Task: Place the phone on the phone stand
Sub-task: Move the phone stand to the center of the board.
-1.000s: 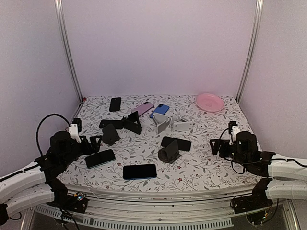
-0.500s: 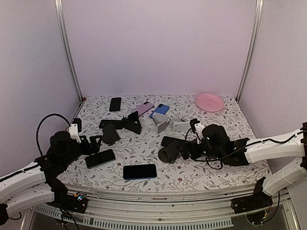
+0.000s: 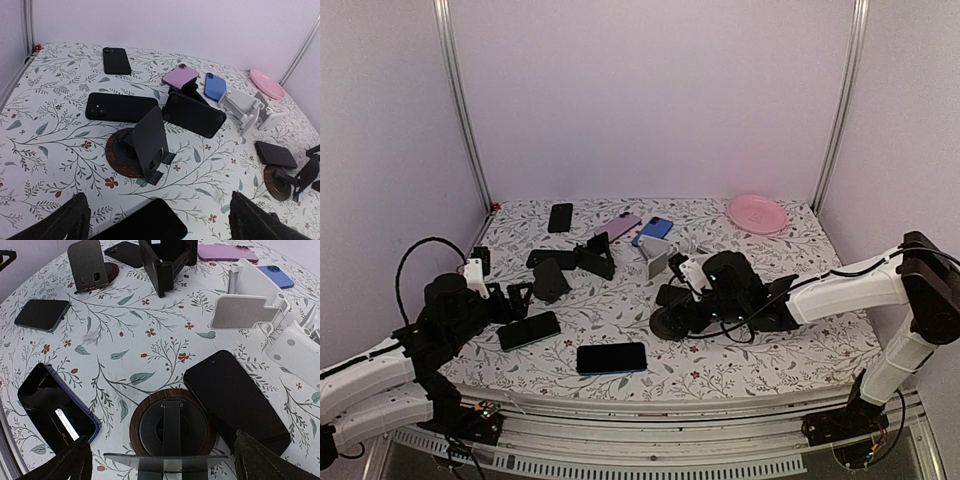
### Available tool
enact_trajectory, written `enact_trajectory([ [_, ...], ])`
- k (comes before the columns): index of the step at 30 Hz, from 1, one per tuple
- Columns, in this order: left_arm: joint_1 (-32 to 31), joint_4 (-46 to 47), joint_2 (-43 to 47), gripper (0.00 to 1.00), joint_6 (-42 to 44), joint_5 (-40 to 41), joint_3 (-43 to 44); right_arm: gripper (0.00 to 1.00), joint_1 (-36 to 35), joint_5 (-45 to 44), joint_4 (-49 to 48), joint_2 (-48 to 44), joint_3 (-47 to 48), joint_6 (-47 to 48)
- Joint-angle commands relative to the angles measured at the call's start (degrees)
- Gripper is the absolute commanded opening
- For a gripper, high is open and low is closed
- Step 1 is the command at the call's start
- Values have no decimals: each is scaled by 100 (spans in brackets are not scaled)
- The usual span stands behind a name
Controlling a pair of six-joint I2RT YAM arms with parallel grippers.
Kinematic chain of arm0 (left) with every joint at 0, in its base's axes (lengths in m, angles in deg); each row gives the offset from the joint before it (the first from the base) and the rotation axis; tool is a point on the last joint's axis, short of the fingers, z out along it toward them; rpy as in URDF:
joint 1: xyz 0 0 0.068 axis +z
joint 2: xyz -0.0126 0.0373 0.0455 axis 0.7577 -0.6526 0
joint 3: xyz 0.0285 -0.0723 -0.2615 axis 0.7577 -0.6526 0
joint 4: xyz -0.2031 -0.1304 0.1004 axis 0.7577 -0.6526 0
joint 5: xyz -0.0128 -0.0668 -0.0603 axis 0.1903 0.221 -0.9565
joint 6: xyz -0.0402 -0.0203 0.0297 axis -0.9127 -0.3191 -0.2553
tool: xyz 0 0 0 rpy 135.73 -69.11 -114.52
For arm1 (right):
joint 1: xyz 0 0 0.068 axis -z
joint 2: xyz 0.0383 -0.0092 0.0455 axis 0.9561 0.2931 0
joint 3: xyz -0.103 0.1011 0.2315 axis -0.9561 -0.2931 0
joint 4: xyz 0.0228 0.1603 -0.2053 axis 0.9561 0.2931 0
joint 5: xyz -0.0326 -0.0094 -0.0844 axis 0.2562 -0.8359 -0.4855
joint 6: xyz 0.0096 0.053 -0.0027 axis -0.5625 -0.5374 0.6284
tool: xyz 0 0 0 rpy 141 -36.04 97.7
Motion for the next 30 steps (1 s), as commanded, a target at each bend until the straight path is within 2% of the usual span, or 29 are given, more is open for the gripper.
enact_trajectory([
  [1,-70,146,30,97,73,28,-50,99,-41,238,41,449,355,549],
  [8,-71,164,0,97,76,15,-40,100,-9,260,72,788,519,813],
  [20,-70,163,-10,97,79,6,-36,85,-138,466,-178,501,286,302],
  [30,-70,158,-1,97,79,-6,-44,86,-301,-10,-158,239,117,-143],
])
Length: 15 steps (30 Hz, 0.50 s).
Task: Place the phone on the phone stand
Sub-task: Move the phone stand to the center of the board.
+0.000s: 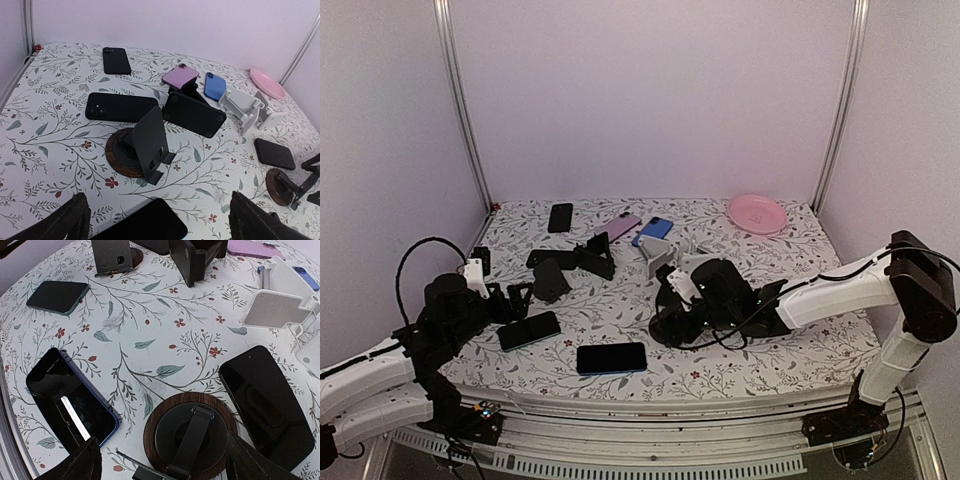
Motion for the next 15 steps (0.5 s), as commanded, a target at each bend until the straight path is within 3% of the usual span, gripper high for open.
enact_trajectory([
  [1,-69,158,6,97,66,-7,-40,87,-57,-379,-103,-172,-86,-381],
  [15,-70,162,-3,97,74,-18,-40,89,-413,-1629,658,172,339,-1328],
])
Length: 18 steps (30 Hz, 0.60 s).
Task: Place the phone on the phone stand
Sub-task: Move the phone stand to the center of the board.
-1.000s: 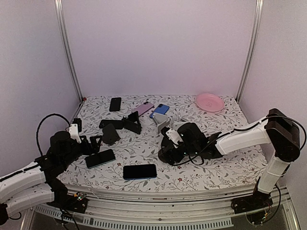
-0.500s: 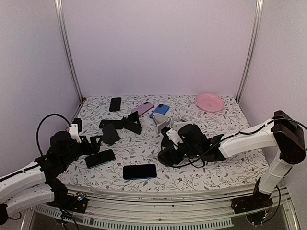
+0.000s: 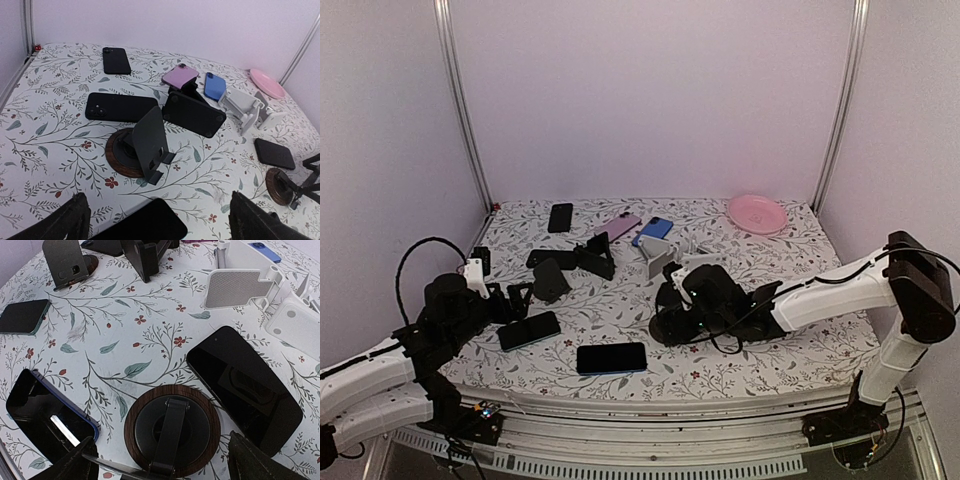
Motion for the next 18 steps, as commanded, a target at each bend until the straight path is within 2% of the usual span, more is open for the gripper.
enact_trajectory([
  [1,-70,157,1,97,74,-17,-42,89,-235,-547,285,180,243,-421],
  [7,-70,162,-3,97,73,-5,-38,88,-274,-557,421,483,551,-623],
  [12,-70,162,5,97,75,-3,-40,84,-274,-968,710,472,654,-930],
  [15,-63,162,7,97,73,1,-39,77,-270,-1082,898,378,711,-1082],
  [18,-71,161,10,97,72,4,-39,65,-274,-1101,1020,230,725,-1147],
])
